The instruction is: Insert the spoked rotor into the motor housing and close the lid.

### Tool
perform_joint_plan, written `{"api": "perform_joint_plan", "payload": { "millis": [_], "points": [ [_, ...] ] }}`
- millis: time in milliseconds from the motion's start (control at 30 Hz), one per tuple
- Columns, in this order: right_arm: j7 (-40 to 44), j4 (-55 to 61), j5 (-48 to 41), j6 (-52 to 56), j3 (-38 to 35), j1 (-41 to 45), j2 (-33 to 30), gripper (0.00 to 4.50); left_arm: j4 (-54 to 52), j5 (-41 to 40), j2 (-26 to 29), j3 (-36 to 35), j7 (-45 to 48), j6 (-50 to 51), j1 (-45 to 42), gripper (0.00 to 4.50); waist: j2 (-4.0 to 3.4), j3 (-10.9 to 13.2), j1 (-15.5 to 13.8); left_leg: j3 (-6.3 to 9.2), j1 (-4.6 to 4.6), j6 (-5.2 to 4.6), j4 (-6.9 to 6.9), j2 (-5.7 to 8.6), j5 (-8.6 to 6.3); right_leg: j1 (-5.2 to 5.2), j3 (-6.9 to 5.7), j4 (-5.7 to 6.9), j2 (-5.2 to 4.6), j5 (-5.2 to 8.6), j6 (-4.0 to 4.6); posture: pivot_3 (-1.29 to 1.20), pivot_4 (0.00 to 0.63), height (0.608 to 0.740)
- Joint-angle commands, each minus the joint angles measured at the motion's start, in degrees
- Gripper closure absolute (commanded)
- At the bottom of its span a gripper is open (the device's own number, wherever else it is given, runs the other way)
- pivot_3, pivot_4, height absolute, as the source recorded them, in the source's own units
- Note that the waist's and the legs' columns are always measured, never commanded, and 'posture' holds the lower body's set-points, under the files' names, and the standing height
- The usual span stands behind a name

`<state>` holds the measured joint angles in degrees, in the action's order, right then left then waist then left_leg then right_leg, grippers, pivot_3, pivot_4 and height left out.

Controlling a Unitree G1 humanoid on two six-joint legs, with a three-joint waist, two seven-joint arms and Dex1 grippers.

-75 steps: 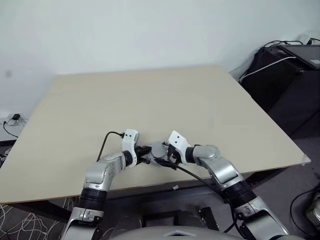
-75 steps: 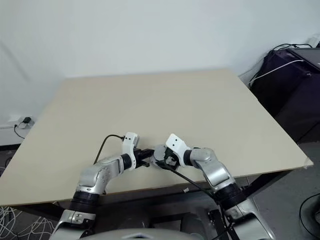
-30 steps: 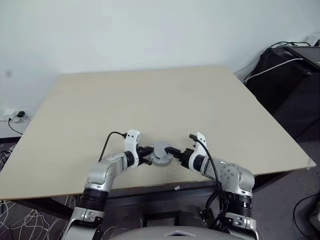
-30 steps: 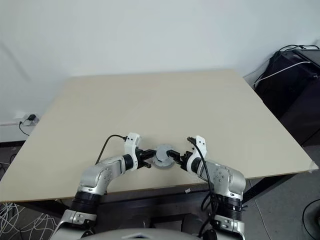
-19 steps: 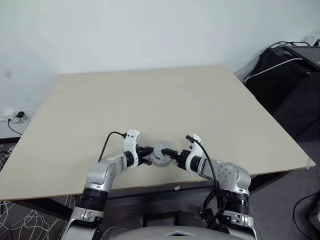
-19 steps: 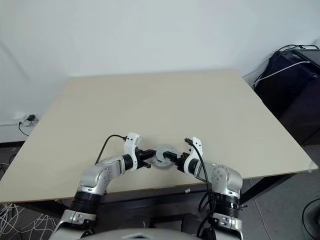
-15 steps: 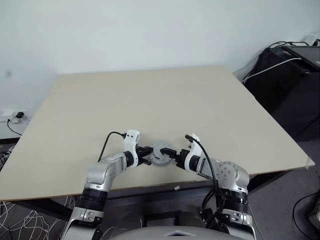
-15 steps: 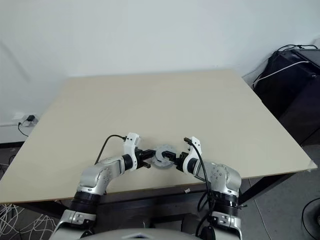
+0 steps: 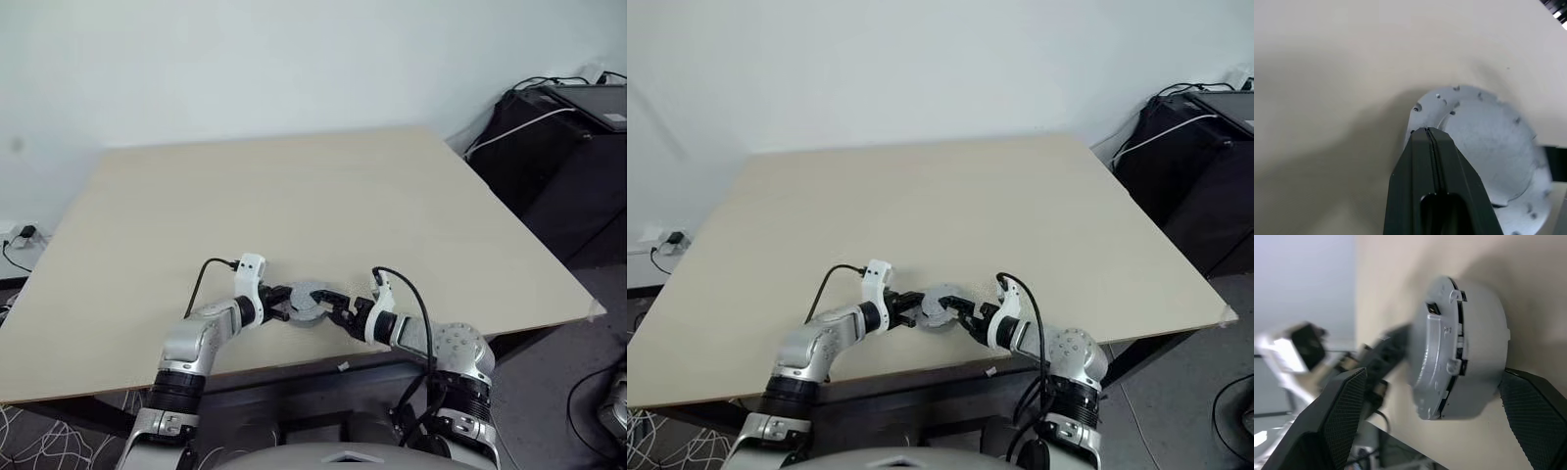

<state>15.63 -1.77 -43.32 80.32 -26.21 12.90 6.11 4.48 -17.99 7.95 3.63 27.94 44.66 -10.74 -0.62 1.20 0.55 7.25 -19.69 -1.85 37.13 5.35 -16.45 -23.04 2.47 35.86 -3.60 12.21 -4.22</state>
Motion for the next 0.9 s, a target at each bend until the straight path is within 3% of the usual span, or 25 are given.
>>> {"api": "perform_joint_plan", "payload": {
  "millis": [33,267,633,733,900],
  "points": [
    [-0.2,0.81,-2.07,-2.32,2.19,2.06,4.04,0.03,0.24,-0.63,-1.34,3.51,1.27,1.81,0.85,4.5,-0.01,-0.01,-0.15,0.01,0.0,-0.01,0.0,0.01,-0.01,0.01,-0.01,0.0,-0.02,0.0,0.0,0.0,0.0,0.74],
    [-4.44,-1.75,-1.13,-3.56,3.67,2.24,4.07,0.03,0.6,-0.41,-1.72,3.54,1.38,1.64,0.61,4.5,-0.04,-0.02,-0.12,0.01,0.0,-0.04,-0.01,0.04,-0.03,0.01,0.0,-0.02,-0.05,-0.03,0.05,0.0,0.0,0.74],
    [-3.26,-1.52,-2.19,-0.78,6.98,2.36,3.76,0.03,0.67,-0.27,-1.9,3.53,1.4,1.55,0.73,4.5,-0.09,-0.06,0.25,0.0,0.02,-0.03,-0.01,0.0,-0.02,0.0,0.01,0.0,0.0,0.0,0.01,0.0,0.0,0.74],
    [-3.11,-1.45,-2.13,-0.75,6.77,2.34,3.68,0.64,0.48,-0.28,-1.9,3.47,1.34,1.54,1.02,4.5,-0.09,-0.06,0.25,0.0,0.02,-0.02,-0.01,0.0,-0.02,0.0,0.01,0.0,0.0,0.0,0.0,0.0,0.0,0.74],
    [-3.02,-0.12,-2.47,0.53,6.5,1.85,3.95,2.23,0.61,-0.08,-1.91,3.32,1.43,1.49,1.16,4.5,-0.11,-0.07,0.35,-0.01,0.02,-0.02,-0.02,-0.02,-0.02,-0.02,0.01,0.0,0.02,0.0,0.0,0.0,0.0,0.74]
  ]
}}
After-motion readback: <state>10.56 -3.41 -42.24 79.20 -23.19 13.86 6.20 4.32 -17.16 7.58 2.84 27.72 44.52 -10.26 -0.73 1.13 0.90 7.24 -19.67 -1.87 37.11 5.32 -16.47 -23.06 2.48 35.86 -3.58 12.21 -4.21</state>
